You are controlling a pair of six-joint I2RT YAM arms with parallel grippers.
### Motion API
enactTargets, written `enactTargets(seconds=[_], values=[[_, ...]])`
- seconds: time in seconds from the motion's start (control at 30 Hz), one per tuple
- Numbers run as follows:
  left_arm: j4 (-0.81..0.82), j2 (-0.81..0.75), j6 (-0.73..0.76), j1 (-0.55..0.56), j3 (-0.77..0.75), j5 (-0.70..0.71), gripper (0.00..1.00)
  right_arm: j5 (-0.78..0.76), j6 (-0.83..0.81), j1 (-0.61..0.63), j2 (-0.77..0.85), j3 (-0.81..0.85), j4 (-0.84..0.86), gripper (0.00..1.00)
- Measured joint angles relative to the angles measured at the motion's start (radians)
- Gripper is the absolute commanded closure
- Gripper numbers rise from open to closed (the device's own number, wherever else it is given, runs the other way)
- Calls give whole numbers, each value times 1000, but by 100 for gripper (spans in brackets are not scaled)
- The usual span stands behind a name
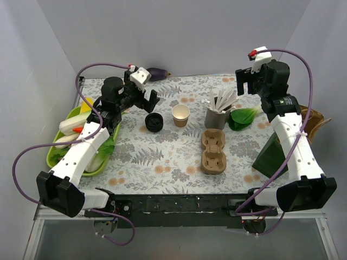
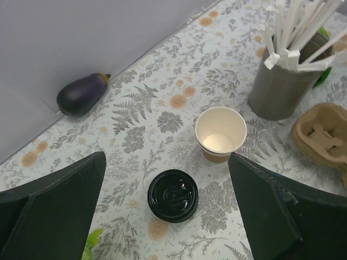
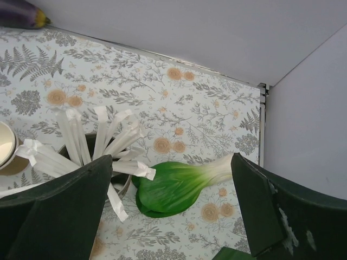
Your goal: Pack the takeout coffee
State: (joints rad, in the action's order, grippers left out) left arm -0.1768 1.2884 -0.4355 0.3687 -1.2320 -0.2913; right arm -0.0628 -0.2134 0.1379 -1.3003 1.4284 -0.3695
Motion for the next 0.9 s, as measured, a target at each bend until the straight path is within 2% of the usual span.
enactTargets(seconds=[0.13, 0.27, 0.37, 0.4, 0.5, 0.57, 0.67, 0.7, 0.9], values=[[-72, 0, 19, 0, -1, -62, 2, 42, -28, 0, 0, 0, -25, 2], [-185, 17, 48, 0, -32, -138, 2, 171, -109, 0, 0, -1, -53, 5], [-291, 63, 75, 0, -94, -186, 2, 308, -202, 11, 0, -2, -122, 12], [-322, 80, 82, 0, -112, -197, 2, 349, -232, 22, 0, -2, -148, 18], [-401, 108, 98, 1, -130, -213, 2, 422, -304, 71, 8, -29, -186, 23], [-448, 115, 104, 2, -130, -217, 2, 450, -347, 106, 30, -85, -211, 25], [-486, 116, 110, 7, -130, -214, 2, 466, -411, 132, 87, -202, -249, 35], [-491, 116, 111, 8, -130, -211, 2, 464, -431, 132, 110, -244, -272, 39], [-514, 115, 135, 36, -112, -181, 2, 428, -512, 88, 219, -373, -396, 47]])
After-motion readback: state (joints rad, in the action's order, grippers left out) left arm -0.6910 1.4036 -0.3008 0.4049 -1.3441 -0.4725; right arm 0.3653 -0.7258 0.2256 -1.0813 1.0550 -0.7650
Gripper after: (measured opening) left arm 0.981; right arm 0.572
